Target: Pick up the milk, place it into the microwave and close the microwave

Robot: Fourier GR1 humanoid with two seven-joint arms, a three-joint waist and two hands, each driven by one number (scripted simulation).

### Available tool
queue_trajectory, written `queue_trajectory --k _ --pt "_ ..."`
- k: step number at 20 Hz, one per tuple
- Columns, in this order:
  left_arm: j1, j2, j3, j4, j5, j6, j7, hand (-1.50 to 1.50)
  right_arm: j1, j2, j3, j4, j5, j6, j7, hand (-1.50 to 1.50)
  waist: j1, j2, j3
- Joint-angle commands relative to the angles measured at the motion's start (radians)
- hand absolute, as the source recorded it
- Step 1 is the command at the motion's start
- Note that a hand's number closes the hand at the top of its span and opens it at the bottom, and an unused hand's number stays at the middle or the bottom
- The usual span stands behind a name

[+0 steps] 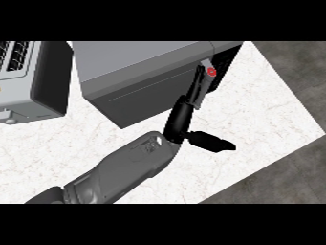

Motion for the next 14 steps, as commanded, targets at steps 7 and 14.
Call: queue_trajectory --k 7,14 --pt "-0.061 0.0 0.01 0.076 0.092 -0.053 0.086 1.5 -0.007 -0.025 -0.008 -0.009 -0.039 0.006 0.023 -1.5 -0.007 0.005 0.003" --pt "-0.134 0.062 -0.063 0.257 -0.023 0.088 0.113 -1.5 -0.007 -0.039 -0.026 -0.005 -0.056 -0.002 0.035 -1.5 0.043 -0.017 0.015"
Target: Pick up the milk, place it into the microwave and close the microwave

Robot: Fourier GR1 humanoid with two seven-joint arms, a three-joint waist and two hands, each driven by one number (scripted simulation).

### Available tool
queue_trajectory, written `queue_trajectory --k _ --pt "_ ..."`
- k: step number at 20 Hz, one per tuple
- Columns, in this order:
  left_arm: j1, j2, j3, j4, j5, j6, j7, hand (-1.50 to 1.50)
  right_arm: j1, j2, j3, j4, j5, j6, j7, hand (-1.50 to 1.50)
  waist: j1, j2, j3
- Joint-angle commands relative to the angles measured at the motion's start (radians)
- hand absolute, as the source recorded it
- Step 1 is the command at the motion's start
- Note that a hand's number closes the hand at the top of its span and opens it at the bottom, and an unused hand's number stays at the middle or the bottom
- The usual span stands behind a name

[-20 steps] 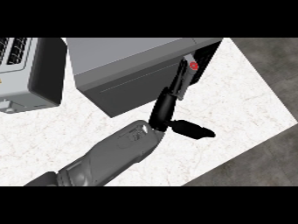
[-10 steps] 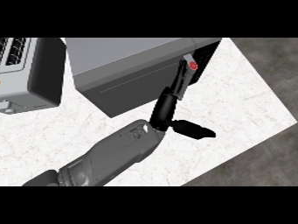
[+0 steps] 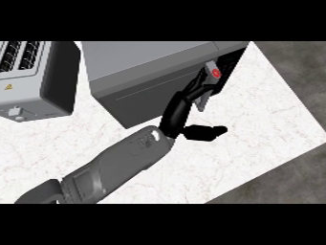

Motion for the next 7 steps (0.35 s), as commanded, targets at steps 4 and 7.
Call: queue_trajectory --k 4,7 --pt "-0.084 0.035 0.012 0.198 -0.001 0.086 0.15 -1.5 0.014 -0.015 -0.026 -0.005 -0.015 -0.007 0.011 -1.5 0.029 0.004 0.003" --pt "-0.11 0.031 0.003 0.212 -0.009 0.092 0.174 -1.5 0.016 -0.014 -0.033 -0.014 -0.022 -0.016 0.012 -1.5 0.041 0.0 0.001"
